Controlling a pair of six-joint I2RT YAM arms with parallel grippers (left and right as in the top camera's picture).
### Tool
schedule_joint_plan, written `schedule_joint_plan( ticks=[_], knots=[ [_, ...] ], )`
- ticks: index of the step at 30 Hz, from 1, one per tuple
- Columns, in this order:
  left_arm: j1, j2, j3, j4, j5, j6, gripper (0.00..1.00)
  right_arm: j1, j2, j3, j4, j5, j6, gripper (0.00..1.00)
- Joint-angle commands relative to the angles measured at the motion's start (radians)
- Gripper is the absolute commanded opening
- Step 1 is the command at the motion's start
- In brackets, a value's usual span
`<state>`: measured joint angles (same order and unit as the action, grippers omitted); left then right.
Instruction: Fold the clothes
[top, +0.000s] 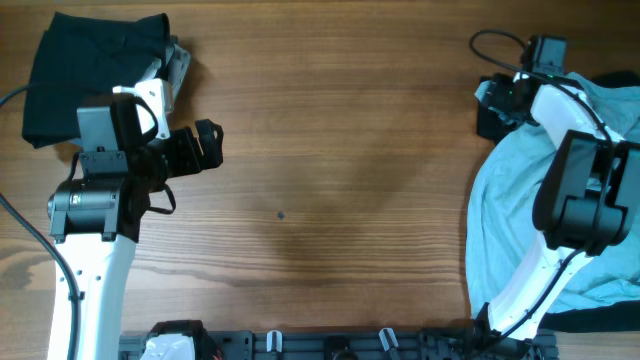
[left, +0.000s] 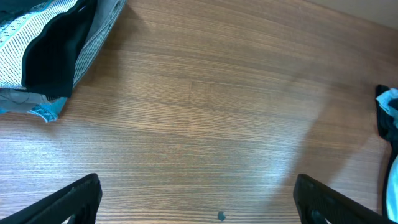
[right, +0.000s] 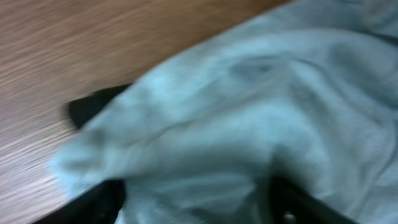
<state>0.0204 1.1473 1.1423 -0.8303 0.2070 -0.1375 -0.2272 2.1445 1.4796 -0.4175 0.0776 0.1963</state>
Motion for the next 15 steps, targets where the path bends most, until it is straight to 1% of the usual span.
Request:
schedule_joint_plan(
  ticks=[1, 3, 5, 6, 7, 8, 9, 10, 11, 15],
  knots=[
    [-0.003, 0.016, 0.021, 0.003, 0.013, -0.002, 0.99, -0.014, 0.006, 0.0, 0.04, -0.08, 0.031, 0.68],
    [-0.003, 0.034, 0.021, 0.003, 0.013, -0.002, 0.99, -0.014, 0.0, 0.0, 0.038, -0.102, 0.018, 0.66],
    [-0.003, 0.049, 0.021, 0.002, 0.013, -0.002, 0.98, -0.014, -0.006, 0.0, 0.038, -0.145, -0.017, 0.7],
    [-0.004, 0.06, 0.021, 0.0, 0.016, -0.002, 0.97, -0.014, -0.012, 0.0, 0.037, -0.158, -0.031, 0.68],
    [-0.004, 0.067, 0.021, -0.001, 0.022, -0.002, 0.97, -0.014, -0.018, 0.0, 0.037, -0.164, -0.04, 0.59],
    [-0.004, 0.071, 0.021, -0.001, 0.03, -0.002, 0.97, -0.014, -0.026, 0.0, 0.036, -0.164, -0.039, 0.47],
    [-0.004, 0.073, 0.021, 0.003, 0.052, -0.002, 0.98, -0.016, -0.041, 0.0, 0.035, -0.164, -0.039, 0.23],
    [-0.004, 0.072, 0.021, 0.005, 0.072, -0.002, 1.0, -0.016, -0.051, 0.0, 0.034, -0.164, -0.039, 0.08],
    [-0.004, 0.07, 0.021, 0.006, 0.087, -0.002, 1.0, -0.016, -0.064, 0.0, 0.032, -0.165, -0.035, 0.04],
    [-0.004, 0.055, 0.021, 0.003, 0.1, -0.001, 0.98, -0.015, -0.162, 0.0, 0.013, -0.2, -0.038, 0.05]
  ],
)
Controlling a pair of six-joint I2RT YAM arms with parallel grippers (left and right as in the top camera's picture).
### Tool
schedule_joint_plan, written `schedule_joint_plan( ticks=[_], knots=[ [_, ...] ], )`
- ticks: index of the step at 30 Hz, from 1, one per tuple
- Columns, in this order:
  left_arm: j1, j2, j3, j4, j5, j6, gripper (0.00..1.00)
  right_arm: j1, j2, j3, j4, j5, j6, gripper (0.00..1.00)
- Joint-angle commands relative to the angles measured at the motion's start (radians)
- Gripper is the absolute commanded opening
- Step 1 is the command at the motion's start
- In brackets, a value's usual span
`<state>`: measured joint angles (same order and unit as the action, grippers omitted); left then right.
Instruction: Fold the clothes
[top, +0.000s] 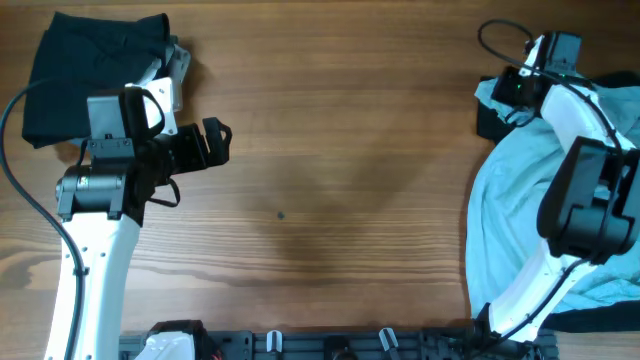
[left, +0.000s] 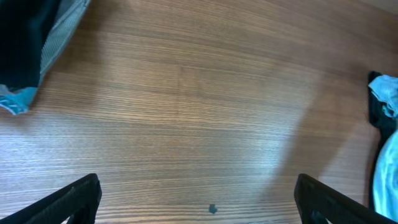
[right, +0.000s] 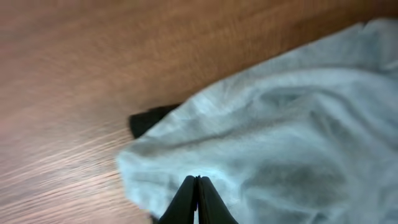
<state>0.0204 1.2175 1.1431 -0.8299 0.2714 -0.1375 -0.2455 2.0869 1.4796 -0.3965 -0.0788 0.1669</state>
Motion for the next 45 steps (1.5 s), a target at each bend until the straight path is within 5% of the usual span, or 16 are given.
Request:
schedule_joint_plan(
  ticks=[1, 3, 4, 5, 11, 18, 22, 23, 29, 39, 41, 44, 45],
  knots=[
    [-0.004, -0.023, 0.021, 0.003, 0.035, -0.001, 0.98, 0.003, -0.129, 0.0, -0.014, -0.053, -0.01, 0.04],
    [-0.004, -0.048, 0.021, 0.004, 0.035, -0.001, 0.98, 0.003, -0.167, 0.0, -0.018, -0.032, -0.01, 0.13],
    [-0.004, -0.063, 0.021, 0.003, 0.035, -0.001, 0.98, 0.002, -0.169, 0.0, -0.012, 0.009, -0.01, 0.65],
    [-0.004, -0.077, 0.021, 0.003, 0.035, -0.002, 1.0, -0.001, -0.159, 0.0, -0.009, 0.054, -0.011, 0.85],
    [-0.004, -0.09, 0.02, 0.003, 0.035, -0.002, 1.0, -0.005, -0.026, 0.0, 0.052, 0.09, -0.036, 0.92],
    [-0.004, -0.09, 0.02, 0.003, 0.035, -0.002, 1.0, -0.018, 0.039, 0.0, 0.104, 0.092, -0.008, 0.9],
    [-0.004, -0.09, 0.02, 0.003, 0.035, -0.002, 1.0, -0.018, 0.073, 0.0, 0.074, 0.109, -0.002, 0.78],
    [-0.004, -0.09, 0.02, 0.003, 0.035, -0.002, 1.0, -0.018, 0.074, 0.0, 0.063, 0.11, -0.003, 0.73],
    [-0.004, -0.09, 0.02, 0.002, 0.036, -0.002, 1.0, -0.021, 0.068, 0.005, 0.014, 0.109, -0.003, 0.04],
    [-0.004, -0.092, 0.021, 0.003, 0.055, -0.002, 1.0, -0.022, -0.148, 0.009, -0.06, 0.008, -0.011, 0.04],
    [-0.004, -0.092, 0.02, 0.002, 0.055, -0.002, 1.0, -0.022, -0.14, 0.0, -0.124, 0.006, -0.043, 0.34],
    [-0.004, -0.092, 0.02, 0.003, 0.054, -0.002, 1.0, -0.022, -0.093, -0.003, -0.178, 0.007, -0.122, 0.04],
    [-0.004, -0.092, 0.02, 0.003, 0.054, -0.002, 1.0, -0.022, -0.081, -0.003, -0.185, 0.004, -0.115, 0.04]
  ],
)
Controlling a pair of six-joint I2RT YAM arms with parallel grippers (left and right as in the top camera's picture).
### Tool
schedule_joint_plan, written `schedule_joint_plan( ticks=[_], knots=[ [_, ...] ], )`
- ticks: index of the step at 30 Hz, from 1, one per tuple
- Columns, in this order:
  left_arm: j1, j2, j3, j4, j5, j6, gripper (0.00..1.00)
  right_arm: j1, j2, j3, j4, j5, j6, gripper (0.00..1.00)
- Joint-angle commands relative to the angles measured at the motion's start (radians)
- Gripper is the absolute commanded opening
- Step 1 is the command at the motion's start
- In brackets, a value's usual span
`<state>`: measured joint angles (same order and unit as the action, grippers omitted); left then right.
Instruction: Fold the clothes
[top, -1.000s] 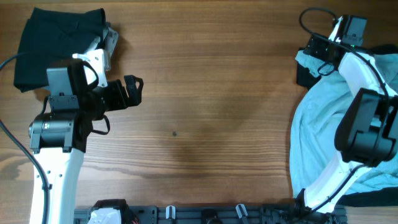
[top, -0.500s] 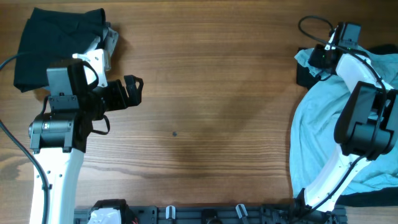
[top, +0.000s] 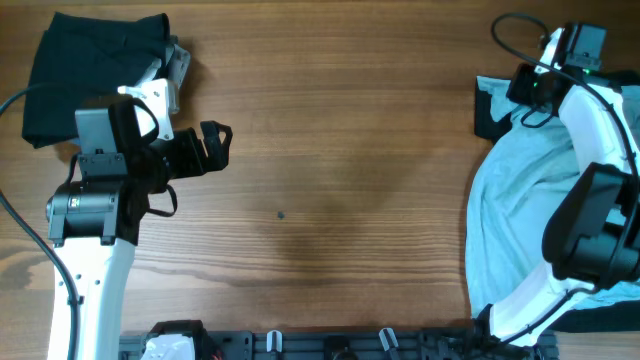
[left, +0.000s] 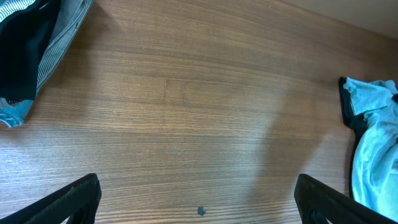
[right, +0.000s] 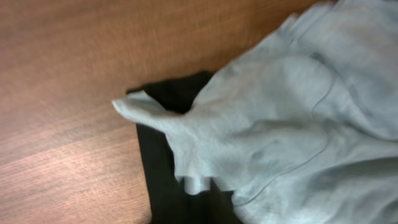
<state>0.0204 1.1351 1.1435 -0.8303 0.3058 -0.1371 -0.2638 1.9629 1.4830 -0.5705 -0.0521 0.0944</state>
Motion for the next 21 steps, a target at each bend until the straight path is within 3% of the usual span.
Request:
schedule_joint_plan(
  ticks=[1, 2, 3, 4, 6, 8, 11, 12, 14, 15, 21],
  knots=[
    [-0.004, -0.009, 0.02, 0.003, 0.02, -0.002, 1.0, -0.004, 0.043, -0.006, -0.008, -0.023, -0.042, 0.04],
    [-0.004, -0.009, 0.02, 0.003, 0.02, -0.002, 1.0, -0.004, 0.043, -0.006, 0.01, -0.023, -0.042, 0.12],
    [-0.004, -0.009, 0.02, 0.003, 0.02, -0.002, 1.0, -0.005, 0.043, -0.006, 0.029, -0.022, -0.042, 0.62],
    [-0.004, -0.009, 0.02, 0.003, 0.02, -0.002, 1.0, -0.006, 0.044, -0.006, 0.043, -0.013, -0.041, 0.84],
    [-0.004, -0.009, 0.02, 0.003, 0.02, -0.002, 1.0, -0.006, 0.044, -0.006, 0.071, 0.086, -0.021, 0.98],
    [-0.004, -0.009, 0.02, 0.003, 0.02, -0.002, 1.0, -0.006, 0.051, -0.006, 0.084, 0.093, -0.013, 1.0],
    [-0.004, -0.009, 0.02, 0.003, 0.02, -0.002, 1.0, -0.006, 0.105, -0.006, 0.106, 0.052, -0.015, 0.99],
    [-0.004, -0.009, 0.02, 0.003, 0.02, -0.002, 1.0, -0.006, 0.127, -0.006, 0.119, 0.024, -0.016, 0.89],
    [-0.004, -0.009, 0.02, 0.003, 0.02, -0.002, 1.0, -0.004, 0.158, -0.006, 0.149, -0.032, -0.011, 0.18],
    [-0.004, -0.009, 0.02, 0.003, 0.02, -0.002, 1.0, -0.004, 0.154, -0.005, 0.159, -0.021, -0.002, 0.04],
    [-0.004, -0.01, 0.02, 0.004, 0.025, -0.003, 0.99, -0.009, -0.07, 0.032, 0.138, -0.126, 0.017, 0.04]
  ],
)
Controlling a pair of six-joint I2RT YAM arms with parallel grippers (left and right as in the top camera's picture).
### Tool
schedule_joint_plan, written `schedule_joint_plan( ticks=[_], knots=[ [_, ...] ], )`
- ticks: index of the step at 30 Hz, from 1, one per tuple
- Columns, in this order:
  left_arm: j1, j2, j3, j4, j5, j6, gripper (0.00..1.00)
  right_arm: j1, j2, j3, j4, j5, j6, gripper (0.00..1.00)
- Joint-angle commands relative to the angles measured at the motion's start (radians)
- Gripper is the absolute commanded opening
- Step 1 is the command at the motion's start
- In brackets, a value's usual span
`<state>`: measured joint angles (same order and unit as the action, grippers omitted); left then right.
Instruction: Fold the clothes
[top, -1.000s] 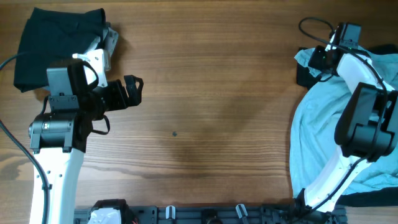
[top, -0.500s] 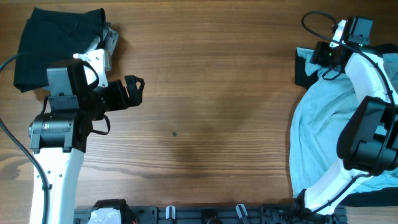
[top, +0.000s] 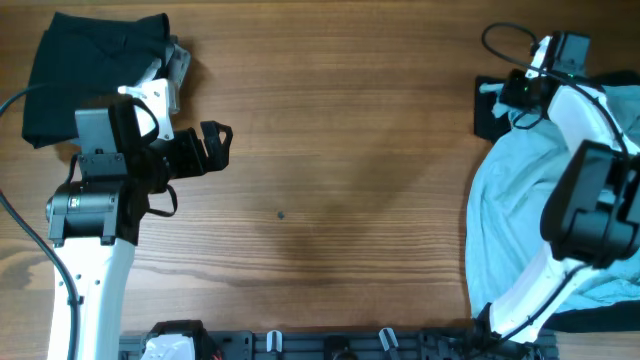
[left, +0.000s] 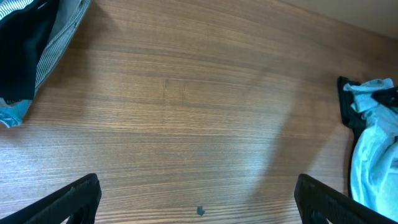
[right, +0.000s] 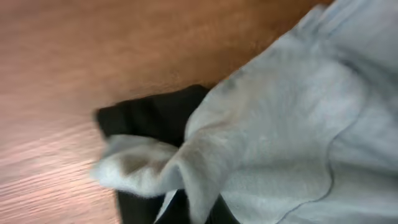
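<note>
A crumpled light blue garment (top: 515, 200) lies at the table's right side over a black garment (top: 486, 120). My right gripper (top: 508, 95) sits at the blue garment's far left corner. In the right wrist view a fold of the blue cloth (right: 280, 124) runs down into the right gripper (right: 196, 210), which looks shut on it, with the black cloth (right: 146, 118) underneath. My left gripper (top: 218, 143) hangs open over bare wood at the left. Nothing lies between the left gripper (left: 198, 186) fingers (left: 74, 199).
A folded stack with a black garment (top: 90, 65) on top and striped grey cloth (top: 178, 60) beneath lies at the far left corner, behind the left arm. The wooden table (top: 340, 180) stretches between the two arms. A rack of parts (top: 300, 345) lines the front edge.
My right gripper has moved a little left and nearer, from beyond the blue garment's corner to on it, and a fold of blue cloth now runs into it. The left arm is unchanged.
First my right gripper stood open low over the blue garment's far left corner. Then it was shut there. Later it was farther back and right, looking down on the corner and the black cloth. Now it is at the corner again. The left arm only shifted slightly.
</note>
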<state>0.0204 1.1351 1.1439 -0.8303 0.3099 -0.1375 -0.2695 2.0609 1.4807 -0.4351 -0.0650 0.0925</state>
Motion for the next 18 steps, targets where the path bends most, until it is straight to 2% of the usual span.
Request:
schedule_joint_plan(
  ticks=[1, 4, 7, 10, 14, 15, 16, 18],
  knots=[
    [-0.003, -0.012, 0.02, 0.01, 0.039, -0.002, 0.99, -0.002, -0.229, 0.034, 0.001, -0.181, 0.019, 0.04],
    [-0.002, -0.043, 0.031, 0.022, 0.048, -0.002, 0.97, 0.024, -0.387, 0.034, -0.012, -0.387, 0.019, 0.04],
    [0.017, -0.121, 0.051, 0.03, 0.038, -0.002, 0.96, 0.136, -0.532, 0.034, -0.058, -0.505, 0.019, 0.04],
    [0.041, -0.218, 0.055, 0.053, 0.037, -0.002, 0.96, 0.351, -0.599, 0.034, -0.114, -0.508, 0.019, 0.04],
    [0.05, -0.333, 0.055, 0.06, -0.024, -0.001, 1.0, 0.697, -0.562, 0.032, -0.163, -0.507, 0.018, 0.08],
    [0.05, -0.36, 0.055, 0.06, -0.04, 0.0, 1.0, 0.813, -0.536, 0.032, -0.173, -0.507, 0.013, 0.2],
    [0.05, -0.378, 0.055, 0.06, -0.042, 0.002, 1.0, 0.908, -0.512, 0.032, -0.18, -0.484, -0.013, 0.47],
    [0.05, -0.397, 0.055, 0.06, -0.042, 0.002, 1.0, 1.024, -0.493, 0.032, -0.199, -0.307, -0.029, 0.64]
  ],
)
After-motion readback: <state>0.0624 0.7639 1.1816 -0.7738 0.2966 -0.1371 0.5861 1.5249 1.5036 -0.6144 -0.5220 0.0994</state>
